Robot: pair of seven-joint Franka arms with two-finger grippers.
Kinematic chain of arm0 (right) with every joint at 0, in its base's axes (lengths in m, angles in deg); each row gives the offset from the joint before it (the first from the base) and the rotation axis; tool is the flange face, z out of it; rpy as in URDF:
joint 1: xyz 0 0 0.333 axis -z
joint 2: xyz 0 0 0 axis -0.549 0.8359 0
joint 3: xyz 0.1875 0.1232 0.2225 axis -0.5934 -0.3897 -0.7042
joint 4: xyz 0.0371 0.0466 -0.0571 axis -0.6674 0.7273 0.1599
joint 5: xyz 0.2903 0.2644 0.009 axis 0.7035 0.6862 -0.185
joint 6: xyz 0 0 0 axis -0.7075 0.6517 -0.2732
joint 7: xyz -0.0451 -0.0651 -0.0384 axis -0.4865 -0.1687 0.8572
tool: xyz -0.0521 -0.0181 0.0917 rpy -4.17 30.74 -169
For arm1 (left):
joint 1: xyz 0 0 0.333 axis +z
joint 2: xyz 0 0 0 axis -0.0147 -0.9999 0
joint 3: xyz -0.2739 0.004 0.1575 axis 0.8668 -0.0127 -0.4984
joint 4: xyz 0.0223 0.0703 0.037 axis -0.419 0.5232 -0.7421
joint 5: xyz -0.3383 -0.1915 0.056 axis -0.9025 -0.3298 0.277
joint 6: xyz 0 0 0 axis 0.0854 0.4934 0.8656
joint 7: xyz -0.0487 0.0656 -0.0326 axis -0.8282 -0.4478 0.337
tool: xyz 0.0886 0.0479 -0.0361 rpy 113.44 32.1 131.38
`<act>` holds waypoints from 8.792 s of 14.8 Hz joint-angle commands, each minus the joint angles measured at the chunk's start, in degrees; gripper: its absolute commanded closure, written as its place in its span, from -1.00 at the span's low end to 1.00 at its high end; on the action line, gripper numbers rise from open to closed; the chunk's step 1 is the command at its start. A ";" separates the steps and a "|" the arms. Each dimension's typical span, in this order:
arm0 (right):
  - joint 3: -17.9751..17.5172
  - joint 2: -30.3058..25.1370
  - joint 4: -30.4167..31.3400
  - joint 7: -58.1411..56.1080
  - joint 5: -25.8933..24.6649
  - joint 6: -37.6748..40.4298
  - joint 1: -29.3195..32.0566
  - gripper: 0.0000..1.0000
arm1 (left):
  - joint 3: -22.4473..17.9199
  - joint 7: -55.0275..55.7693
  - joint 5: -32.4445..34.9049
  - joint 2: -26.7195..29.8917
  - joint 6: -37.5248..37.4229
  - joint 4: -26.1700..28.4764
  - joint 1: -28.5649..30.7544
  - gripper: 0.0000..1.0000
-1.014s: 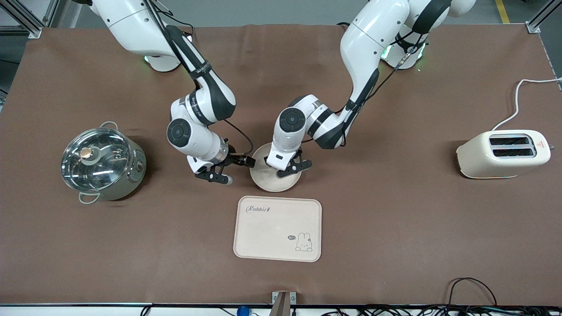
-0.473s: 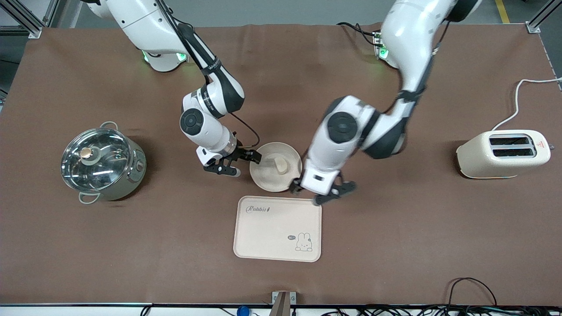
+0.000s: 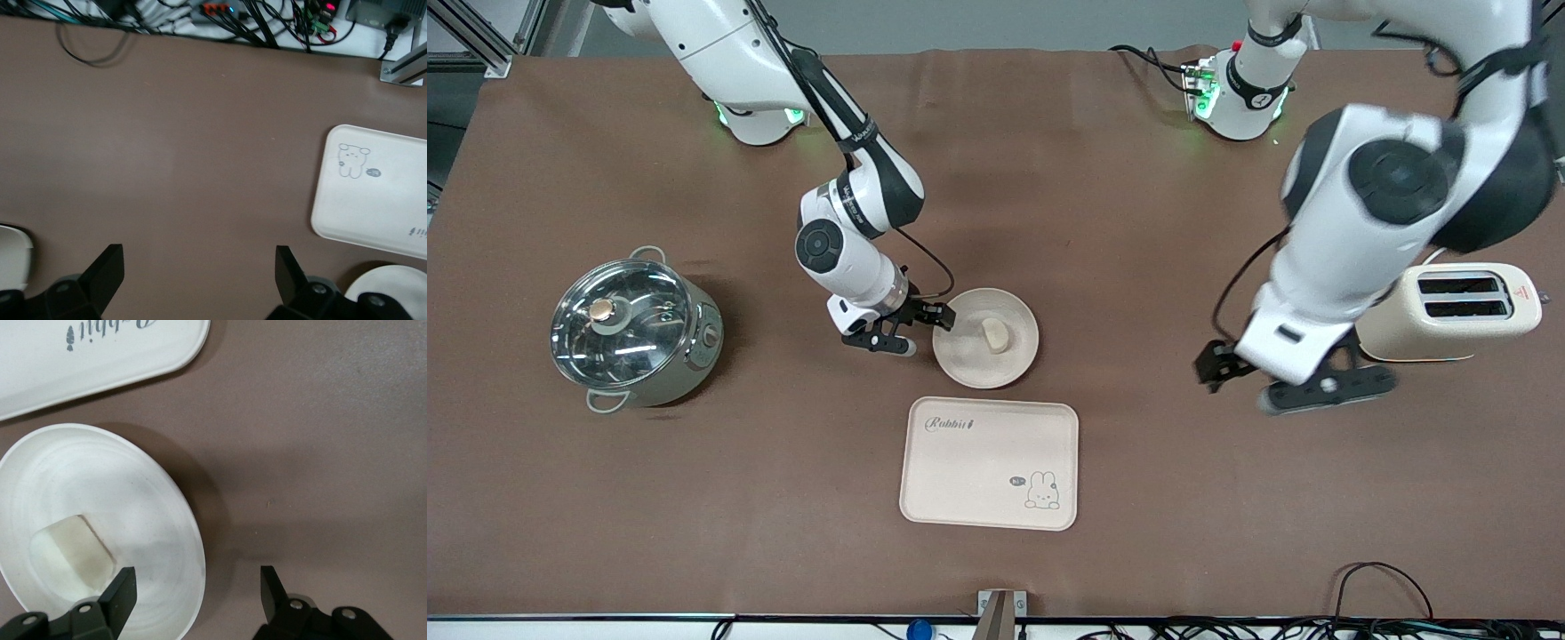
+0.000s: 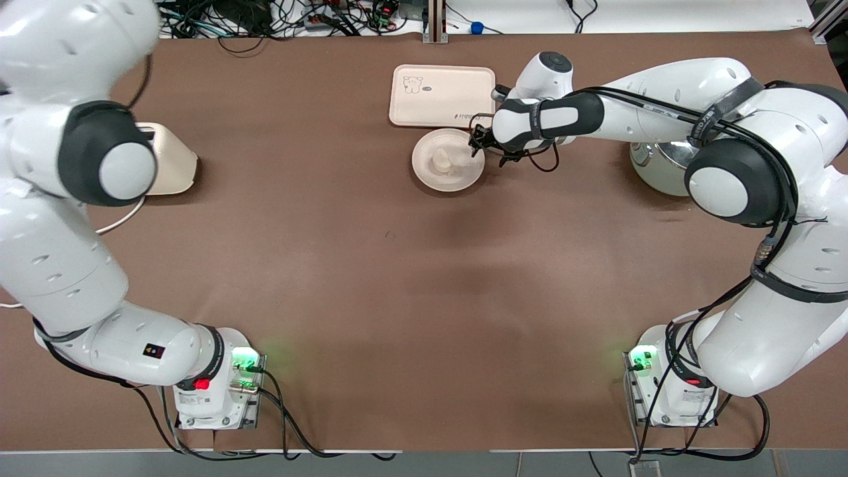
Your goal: Place bun in plate and plate on tray
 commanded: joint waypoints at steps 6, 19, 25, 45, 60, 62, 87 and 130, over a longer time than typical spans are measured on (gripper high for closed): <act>0.78 4.88 0.28 2.95 0.51 -7.88 -2.14 -0.56 | 0.20 -17.69 -6.26 14.98 -18.10 2.13 10.22 -1.00; 0.69 4.71 -3.23 5.50 0.95 0.37 -1.17 0.20 | -5.78 -24.66 -7.85 25.19 -24.37 10.57 11.72 -1.00; 0.69 4.62 -3.23 5.41 0.95 0.37 -1.26 0.66 | -5.52 -24.92 -8.72 25.02 -24.45 11.53 11.46 -1.00; -0.27 1.81 -7.63 9.28 2.44 5.73 2.17 0.99 | -3.41 -22.99 -9.43 21.94 -22.52 9.69 9.70 -1.00; -0.45 6.20 -17.91 10.16 9.83 -7.01 4.90 0.99 | -3.59 -23.96 -8.99 21.76 -22.52 7.93 10.58 -1.00; -0.45 7.25 -19.40 11.03 9.74 -7.01 4.63 0.99 | -3.59 -24.13 -8.90 21.59 -22.52 7.76 10.66 -1.00; 3.50 27.73 -39.01 11.65 4.82 -8.77 3.05 0.50 | -3.41 -24.31 -9.34 19.21 -22.08 8.11 10.14 -1.00; 30.32 -24.72 -36.81 -39.06 -13.54 66.09 23.45 -0.92 | -2.97 -25.71 -6.53 21.59 -24.45 8.46 11.90 -1.00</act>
